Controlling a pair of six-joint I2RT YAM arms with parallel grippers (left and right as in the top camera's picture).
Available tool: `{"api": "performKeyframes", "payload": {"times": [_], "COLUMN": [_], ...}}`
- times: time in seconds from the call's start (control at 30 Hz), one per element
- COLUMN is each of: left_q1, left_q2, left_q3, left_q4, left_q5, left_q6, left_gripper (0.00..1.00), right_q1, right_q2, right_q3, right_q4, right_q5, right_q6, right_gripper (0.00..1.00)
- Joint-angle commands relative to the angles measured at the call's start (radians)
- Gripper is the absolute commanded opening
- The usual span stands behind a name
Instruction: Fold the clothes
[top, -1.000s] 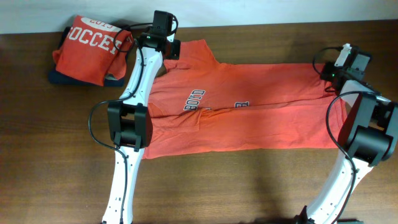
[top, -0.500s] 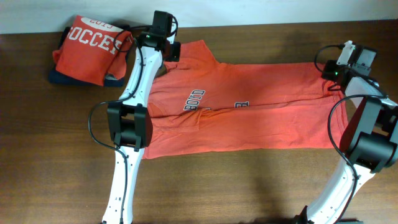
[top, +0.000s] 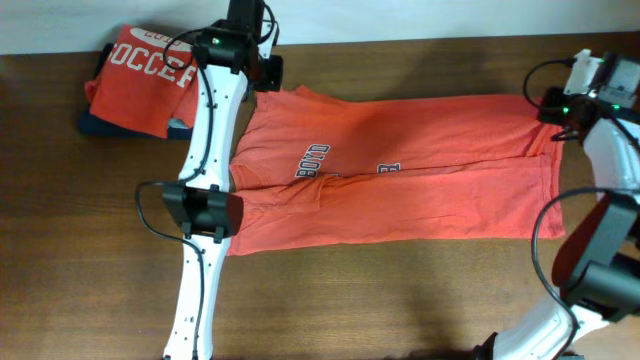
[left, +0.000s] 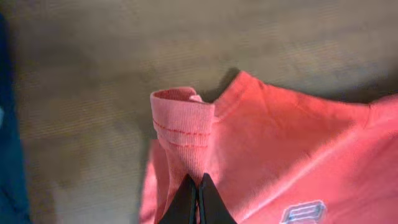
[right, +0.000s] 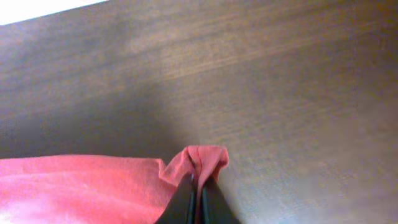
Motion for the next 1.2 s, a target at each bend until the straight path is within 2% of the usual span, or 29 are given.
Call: {"api": "performKeyframes", "payload": {"times": [0.0,0.4,0.6,0.8,0.97,1.17], "left_q1": [0.024,0.055,0.055,0.06,0.063,0.063], "left_q2": [-0.01,-0.139,-0.17,-0.216,-0.315,-0.463], "left_q3": [0.025,0.025,0.024,-0.003,-0.132,-0.439], "left_q4": [-0.075,-0.267,-0.267,-0.267,-0.267,-0.267], "left_q5": [0.111,0.112,0.221,0.217,0.217,0.159], "left_q6": [0.015,0.014,0.011,-0.021,-0.035,-0.034], "left_gripper": [0.01,0.01,0.01,0.01,0.01,0.01], "right_q1": [-0.035,-0.079,-0.079,-0.079,-0.079,-0.079], "right_q2": [-0.054,-0.135,-0.136,-0.136,-0.136,-0.136], "right_q3": [-0.001,-0.001,-0.001,0.003,0.04,0.074], "right_q4": [-0.064,-0.287,-0.41,-0.504,-0.583,-0.659], "right_q5": [-0.009,-0.086,-0.086,-0.047,-0.044,-0.041], "right_q6": [-0.012,-0.009,-0.009,0.024,0.025,0.026], "right_gripper": [0.04,0.04,0.04,0.04,0.04,0.04]}}
